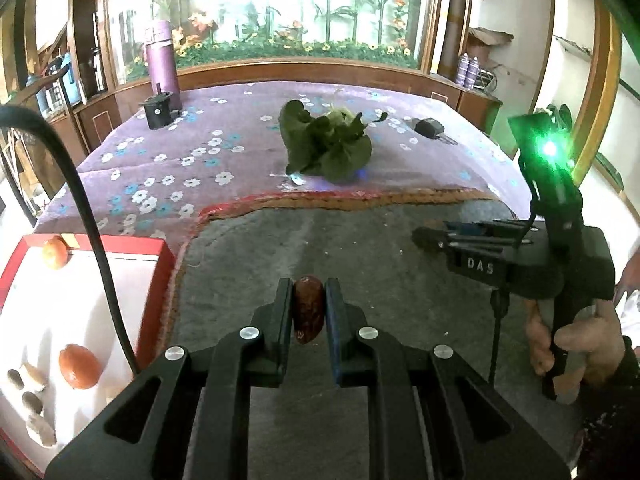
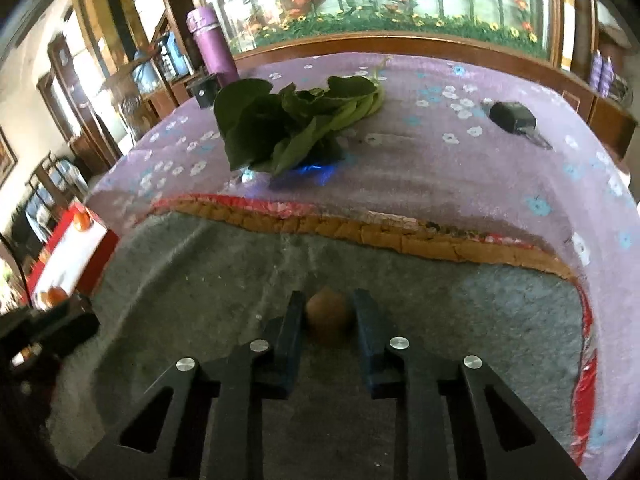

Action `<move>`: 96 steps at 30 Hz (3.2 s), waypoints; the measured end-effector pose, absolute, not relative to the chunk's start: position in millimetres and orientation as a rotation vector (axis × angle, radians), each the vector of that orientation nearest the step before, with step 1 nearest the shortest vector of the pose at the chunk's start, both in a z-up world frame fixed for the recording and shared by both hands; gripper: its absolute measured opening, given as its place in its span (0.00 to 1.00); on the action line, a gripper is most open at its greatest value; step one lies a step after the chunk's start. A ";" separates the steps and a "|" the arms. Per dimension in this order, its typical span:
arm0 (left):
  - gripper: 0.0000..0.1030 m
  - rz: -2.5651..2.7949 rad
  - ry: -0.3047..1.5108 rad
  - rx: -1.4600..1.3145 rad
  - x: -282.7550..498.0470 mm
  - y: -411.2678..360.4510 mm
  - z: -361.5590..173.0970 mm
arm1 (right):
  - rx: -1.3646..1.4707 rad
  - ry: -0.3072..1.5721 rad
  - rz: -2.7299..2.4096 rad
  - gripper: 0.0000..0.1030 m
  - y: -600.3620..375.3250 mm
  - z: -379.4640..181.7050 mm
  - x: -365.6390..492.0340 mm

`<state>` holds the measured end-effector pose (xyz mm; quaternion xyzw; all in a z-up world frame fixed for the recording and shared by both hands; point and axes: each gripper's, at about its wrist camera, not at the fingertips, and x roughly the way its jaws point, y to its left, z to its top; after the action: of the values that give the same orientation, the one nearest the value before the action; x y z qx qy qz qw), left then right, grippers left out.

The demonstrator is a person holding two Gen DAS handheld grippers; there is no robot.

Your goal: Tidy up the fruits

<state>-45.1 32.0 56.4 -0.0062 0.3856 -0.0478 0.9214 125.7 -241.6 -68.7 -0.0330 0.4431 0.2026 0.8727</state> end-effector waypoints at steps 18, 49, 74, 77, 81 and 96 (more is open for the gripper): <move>0.13 0.076 0.732 -0.068 -102.1 126.4 77.1 | -0.046 0.828 0.609 0.22 -153.9 -20.1 56.1; 0.62 0.451 0.725 -0.058 -143.5 223.7 49.9 | -0.105 0.824 0.784 0.42 -1.5 -27.7 -25.0; 0.80 0.488 0.473 -0.031 -220.1 179.2 144.9 | -0.074 0.536 0.731 0.62 -87.0 65.6 -109.9; 0.80 0.491 0.465 -0.024 -224.3 175.0 147.9 | -0.069 0.526 0.726 0.62 -92.9 69.4 -115.7; 0.82 0.494 0.465 -0.011 -228.0 170.8 148.6 | -0.064 0.523 0.722 0.64 -97.6 71.9 -118.8; 0.96 0.630 0.501 -0.003 -244.8 202.8 126.4 | -0.078 0.619 0.711 0.66 -81.0 41.4 -123.2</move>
<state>-244.8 202.8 126.4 -0.0013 0.2440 0.3067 0.9200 -123.2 -81.0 41.4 -0.0376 0.2982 0.3424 0.8902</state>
